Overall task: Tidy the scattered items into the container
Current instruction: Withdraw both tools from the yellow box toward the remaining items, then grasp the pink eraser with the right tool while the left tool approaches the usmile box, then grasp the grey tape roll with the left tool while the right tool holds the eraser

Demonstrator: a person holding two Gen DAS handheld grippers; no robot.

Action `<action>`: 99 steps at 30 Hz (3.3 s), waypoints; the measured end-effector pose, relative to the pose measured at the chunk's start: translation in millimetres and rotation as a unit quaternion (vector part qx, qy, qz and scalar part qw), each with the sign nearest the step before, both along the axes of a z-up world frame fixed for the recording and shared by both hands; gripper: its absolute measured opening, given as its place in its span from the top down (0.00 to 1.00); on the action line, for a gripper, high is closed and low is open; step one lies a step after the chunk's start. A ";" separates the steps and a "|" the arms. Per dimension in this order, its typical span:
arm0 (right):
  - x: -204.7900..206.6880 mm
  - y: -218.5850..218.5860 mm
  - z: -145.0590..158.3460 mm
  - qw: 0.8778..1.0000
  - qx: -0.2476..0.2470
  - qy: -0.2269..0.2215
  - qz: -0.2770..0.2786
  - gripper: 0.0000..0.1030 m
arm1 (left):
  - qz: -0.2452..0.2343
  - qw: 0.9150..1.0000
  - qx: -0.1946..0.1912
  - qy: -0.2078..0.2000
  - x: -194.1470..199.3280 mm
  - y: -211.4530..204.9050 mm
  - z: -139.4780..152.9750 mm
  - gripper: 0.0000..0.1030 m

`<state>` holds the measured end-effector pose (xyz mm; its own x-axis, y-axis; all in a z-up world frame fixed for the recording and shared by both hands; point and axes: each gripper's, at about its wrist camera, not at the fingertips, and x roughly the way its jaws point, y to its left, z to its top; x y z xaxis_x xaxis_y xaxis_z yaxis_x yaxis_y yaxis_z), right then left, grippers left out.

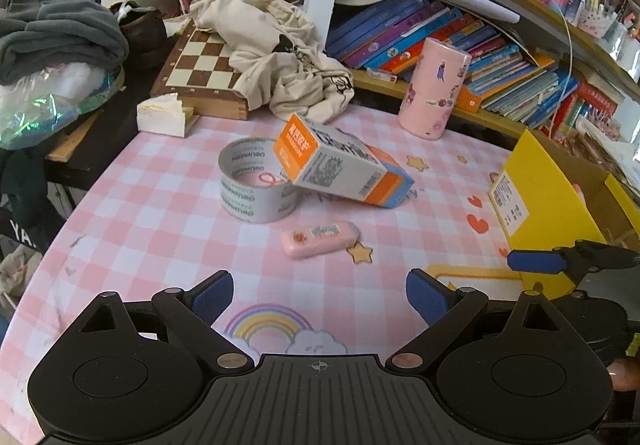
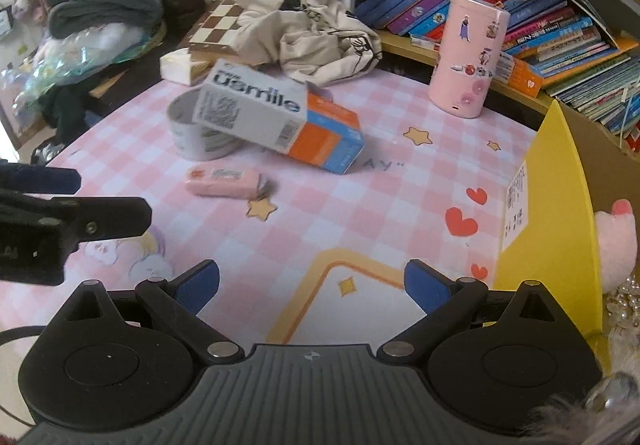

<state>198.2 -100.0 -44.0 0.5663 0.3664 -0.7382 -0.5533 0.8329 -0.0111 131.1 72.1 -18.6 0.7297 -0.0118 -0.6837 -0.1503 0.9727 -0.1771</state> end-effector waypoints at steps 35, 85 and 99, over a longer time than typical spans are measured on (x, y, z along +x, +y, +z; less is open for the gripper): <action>64.0 103.1 -45.4 0.995 0.030 0.009 0.096 0.10 | -0.009 0.996 0.076 0.044 114.0 32.5 -36.5 0.08; 8.5 54.1 -24.3 0.996 0.001 -0.026 0.087 0.27 | -0.004 0.997 0.070 0.019 28.3 36.6 -28.2 0.18; -35.8 35.3 -7.3 0.997 0.000 -0.049 0.061 0.27 | -0.022 0.998 0.058 -0.008 -21.5 22.0 -9.4 0.18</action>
